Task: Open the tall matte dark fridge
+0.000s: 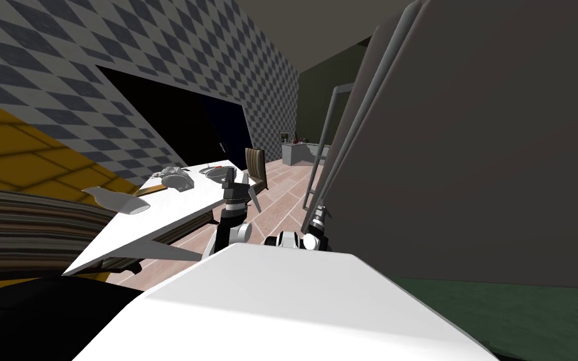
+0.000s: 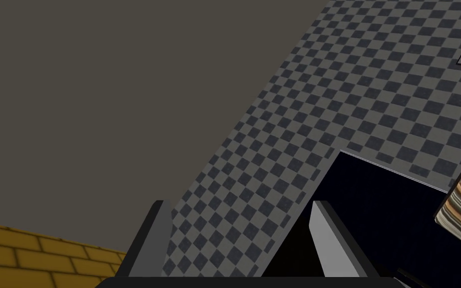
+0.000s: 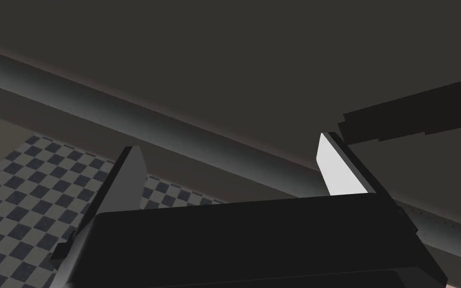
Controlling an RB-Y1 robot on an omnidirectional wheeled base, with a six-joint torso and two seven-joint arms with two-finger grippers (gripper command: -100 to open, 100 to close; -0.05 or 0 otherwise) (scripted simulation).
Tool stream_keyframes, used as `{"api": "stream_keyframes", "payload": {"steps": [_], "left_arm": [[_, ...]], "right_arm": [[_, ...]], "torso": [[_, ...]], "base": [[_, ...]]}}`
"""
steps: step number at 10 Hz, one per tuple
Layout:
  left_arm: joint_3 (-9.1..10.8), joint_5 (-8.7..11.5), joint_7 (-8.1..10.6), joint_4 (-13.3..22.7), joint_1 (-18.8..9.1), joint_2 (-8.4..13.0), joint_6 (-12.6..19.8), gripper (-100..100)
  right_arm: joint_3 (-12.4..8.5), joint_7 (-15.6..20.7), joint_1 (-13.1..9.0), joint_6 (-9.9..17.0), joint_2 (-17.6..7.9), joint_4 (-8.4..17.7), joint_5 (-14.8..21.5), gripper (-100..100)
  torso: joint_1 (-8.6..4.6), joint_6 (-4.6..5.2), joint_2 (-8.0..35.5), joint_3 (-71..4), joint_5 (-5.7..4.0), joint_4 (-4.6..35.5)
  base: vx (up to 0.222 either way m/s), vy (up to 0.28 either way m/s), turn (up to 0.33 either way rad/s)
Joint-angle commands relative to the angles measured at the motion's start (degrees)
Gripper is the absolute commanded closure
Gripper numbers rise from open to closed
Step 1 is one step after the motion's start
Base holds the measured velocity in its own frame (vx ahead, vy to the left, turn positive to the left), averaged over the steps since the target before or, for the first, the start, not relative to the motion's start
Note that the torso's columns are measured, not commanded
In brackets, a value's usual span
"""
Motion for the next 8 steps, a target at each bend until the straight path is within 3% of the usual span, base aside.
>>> {"api": "stream_keyframes", "payload": {"steps": [1,5,8], "left_arm": [[0.0,0.0,0.0,0.0,0.0,0.0,0.0,0],[0.0,0.0,0.0,0.0,0.0,0.0,0.0,0],[0.0,0.0,0.0,0.0,0.0,0.0,0.0,0]], "right_arm": [[1.9,-4.2,-0.9,-0.3,-0.1,1.5,-3.1,-100],[4.2,-9.5,-2.4,-0.8,-0.2,4.0,-6.7,-100],[6.2,-13.4,-3.7,-1.2,-0.5,6.1,-9.7,-100]], "torso": [[-0.06,-0.11,-0.2,-0.1,-0.05,-0.1],[-0.07,-0.58,-1.2,-0.6,-0.24,-0.3],[-0.34,0.09,-0.9,-0.5,-0.16,-0.4]], "base": [[0.048,-0.01,0.056],[0.055,-0.002,0.048],[0.072,0.008,0.106]]}}
